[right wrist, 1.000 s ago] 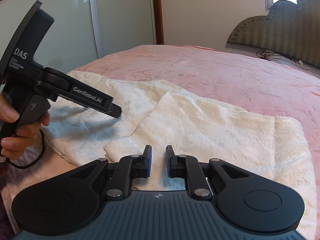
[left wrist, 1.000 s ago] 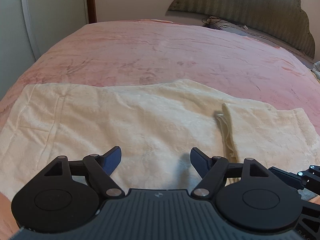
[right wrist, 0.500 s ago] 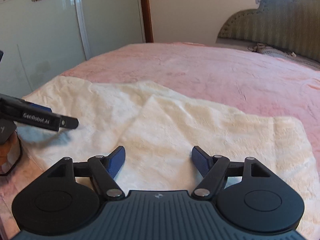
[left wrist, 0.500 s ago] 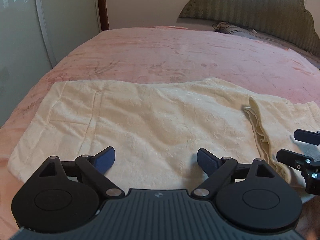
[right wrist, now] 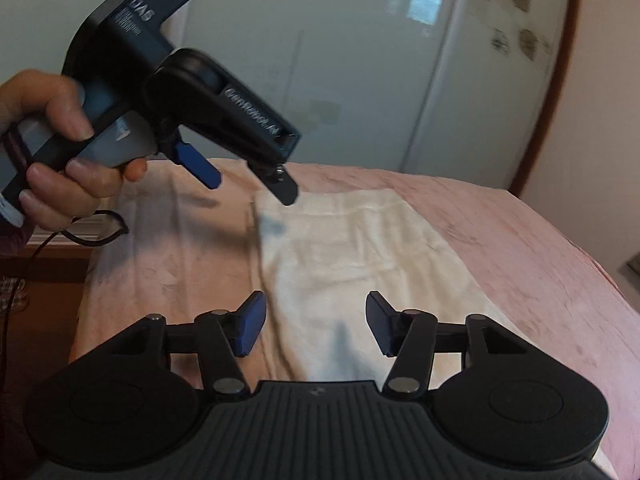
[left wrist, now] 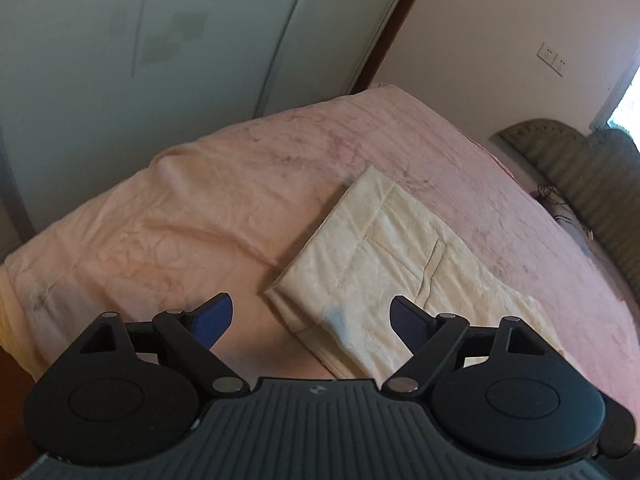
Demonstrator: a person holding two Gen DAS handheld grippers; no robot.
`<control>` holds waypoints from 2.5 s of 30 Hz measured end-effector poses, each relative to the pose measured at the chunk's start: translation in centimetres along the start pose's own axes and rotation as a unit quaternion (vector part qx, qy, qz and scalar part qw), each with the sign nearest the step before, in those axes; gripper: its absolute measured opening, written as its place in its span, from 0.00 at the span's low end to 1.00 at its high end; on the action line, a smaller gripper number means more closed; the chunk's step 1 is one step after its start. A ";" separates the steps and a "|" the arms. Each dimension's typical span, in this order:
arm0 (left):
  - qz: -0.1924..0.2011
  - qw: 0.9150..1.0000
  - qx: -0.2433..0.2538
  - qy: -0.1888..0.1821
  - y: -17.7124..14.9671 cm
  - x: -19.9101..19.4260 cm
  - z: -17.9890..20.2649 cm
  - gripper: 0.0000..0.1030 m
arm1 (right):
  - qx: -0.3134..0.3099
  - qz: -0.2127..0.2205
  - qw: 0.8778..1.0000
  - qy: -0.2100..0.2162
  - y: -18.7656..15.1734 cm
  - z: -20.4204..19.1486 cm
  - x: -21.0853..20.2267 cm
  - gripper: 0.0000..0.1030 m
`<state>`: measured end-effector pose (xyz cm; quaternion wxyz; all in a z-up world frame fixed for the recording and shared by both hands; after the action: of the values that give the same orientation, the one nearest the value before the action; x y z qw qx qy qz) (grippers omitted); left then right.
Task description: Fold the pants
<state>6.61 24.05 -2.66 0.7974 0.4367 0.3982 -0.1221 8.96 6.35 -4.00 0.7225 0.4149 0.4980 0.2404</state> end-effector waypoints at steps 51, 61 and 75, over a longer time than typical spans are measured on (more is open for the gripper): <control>-0.082 0.966 -0.152 -0.190 2.0 9.6 3.5 0.75 | 0.092 0.042 0.994 0.034 3.2 5.4 -1.8 0.18; -0.050 0.989 -0.087 -0.108 1.9 9.3 3.7 0.15 | 0.195 -0.034 0.980 -0.007 -0.8 11.8 4.0 0.21; 0.100 0.977 0.110 -0.152 -1.0 -4.1 17.7 0.13 | 0.190 0.108 0.976 -0.021 2.1 14.1 -3.2 0.44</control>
<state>12.73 8.78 5.13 0.8039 0.5355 0.2111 -0.1495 20.81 -0.03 1.65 0.6107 0.6010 0.4714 0.2090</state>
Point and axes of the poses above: each gripper's, at about its wrist camera, not at the fingertips, and x roughly the way its jaws point, z to its right, y to its top, the point moved 6 cm from there along x, roughly the way its jaws point, and after that the axes turned 6 degrees about y, right-handed, at the moved point
